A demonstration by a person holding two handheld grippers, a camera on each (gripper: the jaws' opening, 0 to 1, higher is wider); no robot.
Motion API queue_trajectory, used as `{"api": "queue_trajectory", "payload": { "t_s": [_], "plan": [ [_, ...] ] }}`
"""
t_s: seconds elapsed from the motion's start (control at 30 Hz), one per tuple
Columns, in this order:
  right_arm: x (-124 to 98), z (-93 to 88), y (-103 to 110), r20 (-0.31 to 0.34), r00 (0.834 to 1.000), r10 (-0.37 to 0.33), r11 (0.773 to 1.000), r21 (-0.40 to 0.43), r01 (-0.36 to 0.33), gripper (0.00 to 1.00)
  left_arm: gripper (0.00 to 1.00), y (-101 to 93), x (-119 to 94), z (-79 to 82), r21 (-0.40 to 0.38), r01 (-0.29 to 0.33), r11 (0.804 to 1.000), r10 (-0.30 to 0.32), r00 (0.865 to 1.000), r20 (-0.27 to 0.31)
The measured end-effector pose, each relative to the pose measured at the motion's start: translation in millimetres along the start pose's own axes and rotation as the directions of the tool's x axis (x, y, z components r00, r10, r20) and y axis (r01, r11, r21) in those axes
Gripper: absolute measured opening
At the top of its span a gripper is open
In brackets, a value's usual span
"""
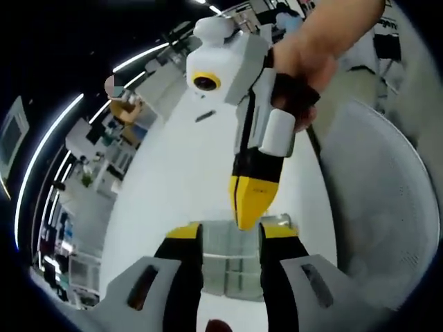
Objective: Insert the divider into the dual guide fixture by aligning both edges with the guide slots and pushing it downward to the bottom, including one-sided entry, uneven engagement, binding, and posture correction.
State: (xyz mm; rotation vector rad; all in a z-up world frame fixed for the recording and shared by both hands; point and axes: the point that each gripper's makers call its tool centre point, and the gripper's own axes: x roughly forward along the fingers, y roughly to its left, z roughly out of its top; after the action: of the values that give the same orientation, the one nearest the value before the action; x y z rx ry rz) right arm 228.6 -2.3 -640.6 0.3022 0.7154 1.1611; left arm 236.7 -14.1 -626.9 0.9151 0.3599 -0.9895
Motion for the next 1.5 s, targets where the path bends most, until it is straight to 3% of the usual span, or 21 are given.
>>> {"api": "queue_trajectory", "payload": {
  "t_s": [0.3,0.87,1.2,1.5],
  "plan": [
    [1,-2.6,-1,0.007,1.000,0.012,0.998,0.065,-0.012,0.00,0.29,-2.0,0,-1.1,0.032,-0.013,0.999,0.013,1.000,-0.004],
    [2,-3.4,-3,0.005,1.000,-0.005,0.997,0.074,0.004,0.00,0.28,-0.6,-1,-1.4,0.071,-0.044,0.997,0.044,0.999,0.006],
    [-1,-2.4,-5,0.019,1.000,-0.007,0.998,0.068,0.006,0.00,0.34,-2.6,-2,-5.5,0.046,-0.038,0.998,0.038,0.999,0.007],
    [-2,-6.1,-7,0.010,1.000,-0.017,1.000,0.024,0.016,0.00,0.37,2.9,-9,-12.9,-0.063,-0.024,0.998,0.025,1.000,0.016]
  ]
}}
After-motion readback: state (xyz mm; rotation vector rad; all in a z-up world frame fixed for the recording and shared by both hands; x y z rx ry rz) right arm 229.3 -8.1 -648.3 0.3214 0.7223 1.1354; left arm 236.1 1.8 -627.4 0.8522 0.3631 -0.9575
